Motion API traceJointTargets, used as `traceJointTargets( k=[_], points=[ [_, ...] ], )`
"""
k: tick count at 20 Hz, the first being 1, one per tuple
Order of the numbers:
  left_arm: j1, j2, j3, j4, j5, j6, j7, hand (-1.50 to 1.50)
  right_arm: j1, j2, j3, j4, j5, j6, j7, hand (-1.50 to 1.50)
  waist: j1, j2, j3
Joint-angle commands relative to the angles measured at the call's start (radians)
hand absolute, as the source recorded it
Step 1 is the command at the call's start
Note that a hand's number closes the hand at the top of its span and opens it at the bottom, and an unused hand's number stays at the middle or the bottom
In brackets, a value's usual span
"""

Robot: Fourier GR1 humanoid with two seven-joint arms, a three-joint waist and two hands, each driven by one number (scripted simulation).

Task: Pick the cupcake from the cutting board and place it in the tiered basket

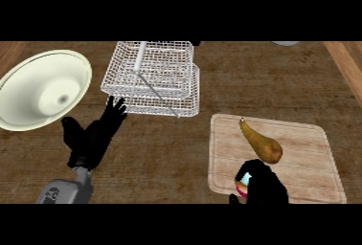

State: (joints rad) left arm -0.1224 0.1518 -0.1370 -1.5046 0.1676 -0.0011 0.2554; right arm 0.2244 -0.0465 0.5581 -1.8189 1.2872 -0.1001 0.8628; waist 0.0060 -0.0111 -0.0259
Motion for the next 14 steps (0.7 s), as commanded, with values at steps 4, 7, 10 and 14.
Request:
traceJointTargets(
  k=[4, 7, 10, 14],
  points=[
    [-0.046, 0.026, 0.048, 0.001, 0.013, -0.006, 0.005, 0.0, -0.105, 0.045, 0.33, -0.202, 0.062, -0.025, 0.406, 1.5, -0.008, 0.006, 0.024],
    [-0.077, 0.002, 0.042, 0.033, -0.003, 0.013, -0.003, 0.0, -0.181, 0.045, 0.365, -0.344, 0.113, 0.037, 0.453, 1.5, -0.019, 0.006, 0.023],
    [-0.04, 0.003, 0.031, 0.013, -0.012, 0.012, -0.015, 0.0, -0.319, 0.044, 0.316, -0.398, 0.155, 0.105, 0.457, 1.5, -0.009, 0.006, 0.022],
    [-0.015, 0.006, 0.023, 0.002, 0.009, -0.027, -0.032, 0.0, -0.443, 0.043, 0.365, -0.441, 0.213, 0.224, 0.527, 1.5, -0.001, 0.006, 0.021]
  ],
)
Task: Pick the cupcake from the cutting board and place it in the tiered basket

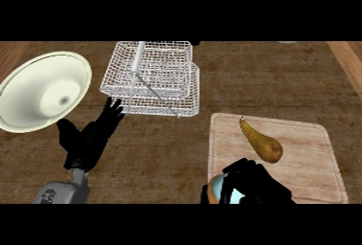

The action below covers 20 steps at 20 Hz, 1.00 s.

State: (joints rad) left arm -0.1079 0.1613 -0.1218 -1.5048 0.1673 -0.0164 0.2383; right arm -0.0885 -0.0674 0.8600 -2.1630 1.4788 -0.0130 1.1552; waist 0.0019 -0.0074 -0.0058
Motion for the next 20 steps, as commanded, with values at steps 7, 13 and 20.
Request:
traceJointTargets(
  k=[7, 13, 20],
  points=[
    [-0.05, -0.021, -0.016, 0.016, -0.026, 0.006, -0.014, 0.0, -0.369, 0.066, -0.069, -0.065, -0.078, 0.259, 0.247, 1.5, 0.012, 0.004, 0.0],
    [-0.044, -0.027, -0.019, 0.004, -0.015, 0.003, 0.005, 0.0, -0.534, 0.066, -0.207, 0.036, -0.196, 0.314, 0.239, 1.5, 0.025, 0.002, -0.001],
    [-0.055, -0.031, -0.032, -0.013, -0.021, -0.003, 0.009, 0.0, -0.787, 0.067, -0.457, 0.307, -0.343, 0.204, 0.233, 1.5, 0.064, 0.01, 0.001]
  ],
)
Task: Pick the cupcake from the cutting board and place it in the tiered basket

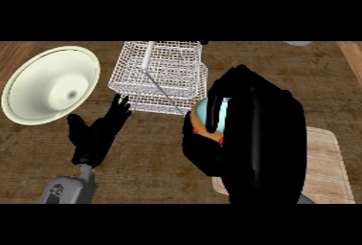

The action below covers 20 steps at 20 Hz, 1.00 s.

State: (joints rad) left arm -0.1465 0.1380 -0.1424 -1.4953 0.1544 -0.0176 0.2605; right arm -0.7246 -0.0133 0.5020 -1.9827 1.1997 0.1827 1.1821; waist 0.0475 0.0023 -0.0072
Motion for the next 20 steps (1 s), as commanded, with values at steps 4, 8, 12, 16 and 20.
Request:
traceJointTargets(
  k=[4, 8, 12, 16, 20],
  points=[
    [-0.053, -0.021, -0.005, 0.02, -0.016, 0.009, -0.02, 0.0, -0.308, 0.013, -0.216, 0.332, -0.138, -0.041, 0.162, 1.5, 0.015, 0.009, 0.003],
    [-0.073, -0.018, 0.011, 0.035, -0.003, 0.002, -0.007, 0.0, -0.453, 0.013, -0.281, 0.539, -0.178, -0.128, 0.126, 1.5, 0.019, 0.012, 0.003],
    [-0.048, -0.005, 0.007, -0.012, -0.009, -0.003, -0.008, 0.0, -0.548, 0.013, -0.33, 0.749, -0.213, -0.231, 0.042, 1.5, 0.023, 0.011, 0.005],
    [-0.071, -0.009, 0.022, -0.003, 0.014, -0.015, 0.011, 0.0, -0.549, 0.013, -0.333, 0.897, -0.257, -0.394, -0.023, 1.5, 0.025, 0.015, 0.005],
    [-0.076, -0.017, -0.005, 0.004, -0.01, -0.018, 0.001, 0.0, -0.54, 0.013, -0.389, 0.964, -0.327, -0.578, -0.089, 1.5, 0.053, 0.03, 0.006]
  ],
)
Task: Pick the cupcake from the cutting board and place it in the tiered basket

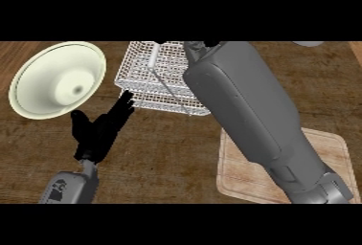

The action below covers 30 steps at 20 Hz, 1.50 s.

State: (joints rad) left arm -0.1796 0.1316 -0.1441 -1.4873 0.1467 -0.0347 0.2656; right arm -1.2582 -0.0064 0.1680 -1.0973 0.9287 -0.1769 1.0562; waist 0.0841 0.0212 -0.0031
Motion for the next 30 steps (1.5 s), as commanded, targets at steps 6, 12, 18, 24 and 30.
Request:
traceJointTargets(
  k=[6, 12, 18, 24, 30],
  points=[
    [-0.091, -0.02, -0.01, 0.019, -0.012, -0.003, 0.003, 0.0, -0.047, 0.006, -0.012, 0.218, -0.258, -0.426, -0.12, -1.5, 0.053, 0.018, 0.001],
    [-0.099, -0.026, -0.001, 0.019, 0.001, -0.011, 0.006, 0.0, -0.138, 0.006, 0.026, 0.35, -0.361, -0.549, -0.299, -1.5, 0.05, 0.013, 0.0],
    [-0.079, -0.037, -0.008, 0.013, -0.015, 0.009, 0.012, 0.0, -0.226, 0.006, 0.019, 0.495, -0.303, -0.75, -0.325, -1.5, 0.026, 0.009, -0.001],
    [0.02, -0.007, 0.027, -0.024, 0.0, 0.004, -0.022, 0.0, -0.22, 0.006, -0.021, 0.513, -0.304, -0.896, -0.193, -1.5, -0.039, -0.02, 0.001],
    [0.058, 0.033, 0.085, -0.038, 0.018, 0.002, -0.007, 0.0, -0.056, -0.041, 0.011, 0.305, -0.26, -0.737, -0.138, -1.5, -0.121, -0.04, 0.004]
  ],
)
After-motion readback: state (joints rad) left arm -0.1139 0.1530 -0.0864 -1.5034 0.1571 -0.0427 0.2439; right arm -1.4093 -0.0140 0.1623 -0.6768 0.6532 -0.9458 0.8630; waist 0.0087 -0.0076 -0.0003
